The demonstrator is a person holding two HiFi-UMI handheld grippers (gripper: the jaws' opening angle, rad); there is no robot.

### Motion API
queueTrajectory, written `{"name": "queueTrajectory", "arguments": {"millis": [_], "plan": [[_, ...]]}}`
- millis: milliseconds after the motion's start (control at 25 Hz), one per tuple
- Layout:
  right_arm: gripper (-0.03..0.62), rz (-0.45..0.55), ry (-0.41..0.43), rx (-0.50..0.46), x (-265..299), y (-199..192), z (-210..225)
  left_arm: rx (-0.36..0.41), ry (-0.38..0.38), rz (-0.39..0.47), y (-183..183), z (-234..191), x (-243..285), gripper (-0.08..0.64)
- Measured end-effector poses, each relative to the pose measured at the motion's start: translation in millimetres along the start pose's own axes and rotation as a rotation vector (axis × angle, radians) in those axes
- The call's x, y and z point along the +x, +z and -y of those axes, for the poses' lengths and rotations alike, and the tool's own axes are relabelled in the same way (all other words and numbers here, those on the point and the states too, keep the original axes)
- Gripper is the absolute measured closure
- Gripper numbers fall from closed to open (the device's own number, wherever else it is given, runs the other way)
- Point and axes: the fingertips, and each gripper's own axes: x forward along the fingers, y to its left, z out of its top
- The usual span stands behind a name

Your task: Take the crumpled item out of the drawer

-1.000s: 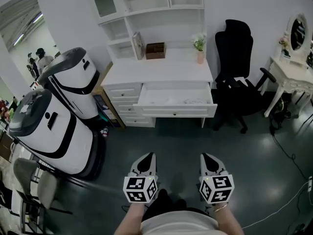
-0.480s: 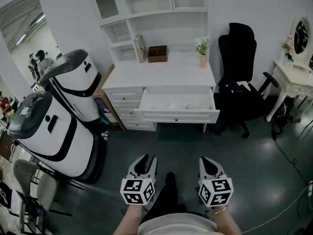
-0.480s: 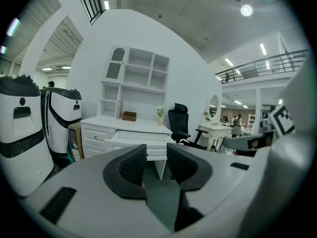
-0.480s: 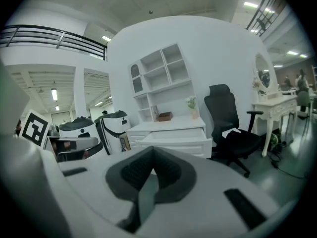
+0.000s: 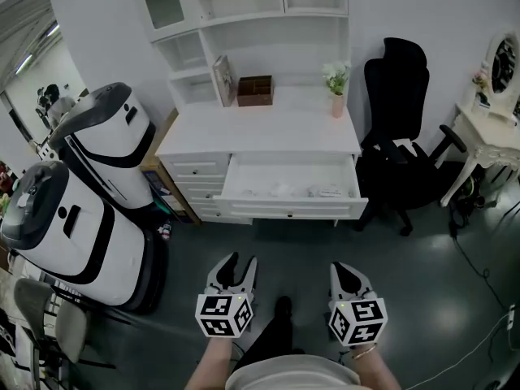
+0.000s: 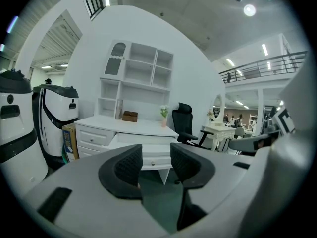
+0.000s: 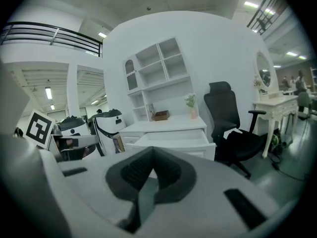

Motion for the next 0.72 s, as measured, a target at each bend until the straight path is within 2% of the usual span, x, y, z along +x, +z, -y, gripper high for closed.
{"name": "queueTrajectory", "arguments": {"millis": [320,720], "plan": [[0.591,-0.012,-0.03,0.031,79,30,18,0.001,0.003,-0.024,24,-40,76,0.399],[0.591,0.001,-0.077,0.038,157,68,32,0.016,-0.028,-0.02,57,-82,159,0.396]]}}
